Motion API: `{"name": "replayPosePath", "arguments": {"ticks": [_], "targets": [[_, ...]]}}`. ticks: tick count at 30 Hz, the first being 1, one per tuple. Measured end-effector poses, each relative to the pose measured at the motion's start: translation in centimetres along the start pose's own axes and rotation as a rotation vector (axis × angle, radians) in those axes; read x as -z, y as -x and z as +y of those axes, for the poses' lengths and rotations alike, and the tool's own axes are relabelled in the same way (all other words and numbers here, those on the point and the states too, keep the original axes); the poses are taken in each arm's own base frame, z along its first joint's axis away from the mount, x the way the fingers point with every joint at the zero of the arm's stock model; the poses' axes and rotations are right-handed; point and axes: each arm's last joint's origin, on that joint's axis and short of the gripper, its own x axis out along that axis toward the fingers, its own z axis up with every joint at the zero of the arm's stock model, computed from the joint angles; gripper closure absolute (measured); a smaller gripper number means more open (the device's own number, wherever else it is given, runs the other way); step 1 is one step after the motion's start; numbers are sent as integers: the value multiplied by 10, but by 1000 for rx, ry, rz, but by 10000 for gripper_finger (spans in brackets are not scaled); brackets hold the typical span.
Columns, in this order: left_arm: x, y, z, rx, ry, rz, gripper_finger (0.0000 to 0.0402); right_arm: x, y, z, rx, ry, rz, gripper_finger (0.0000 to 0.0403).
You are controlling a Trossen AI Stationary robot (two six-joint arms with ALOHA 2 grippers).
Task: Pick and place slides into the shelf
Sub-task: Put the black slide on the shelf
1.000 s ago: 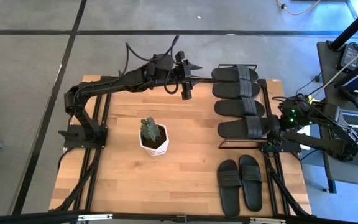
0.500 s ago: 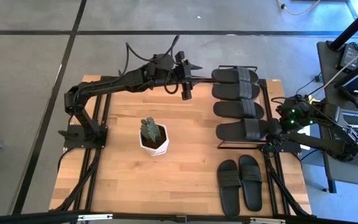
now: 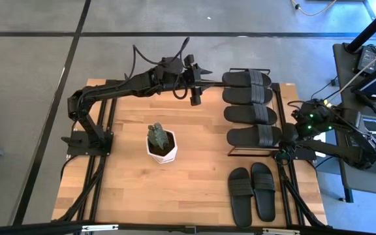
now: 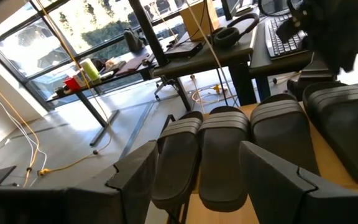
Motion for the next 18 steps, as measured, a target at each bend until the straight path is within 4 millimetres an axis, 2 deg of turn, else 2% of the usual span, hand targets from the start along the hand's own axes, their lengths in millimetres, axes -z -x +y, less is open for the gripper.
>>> {"name": "replayPosePath", "arguments": {"ticks": [4, 8, 12, 18], "targets": [[0, 0, -1, 2, 0, -1, 184, 1, 19, 3, 5, 74, -153, 224], [-1, 0, -2, 5, -1, -2, 184, 2, 29, 6, 12, 281, -196, 224], [-1, 0, -2, 5, -1, -2, 184, -5, 25, 13, 79, 493, -182, 224], [-1, 0, -2, 6, 0, -2, 184, -22, 10, 33, 189, 833, -56, 224]]}}
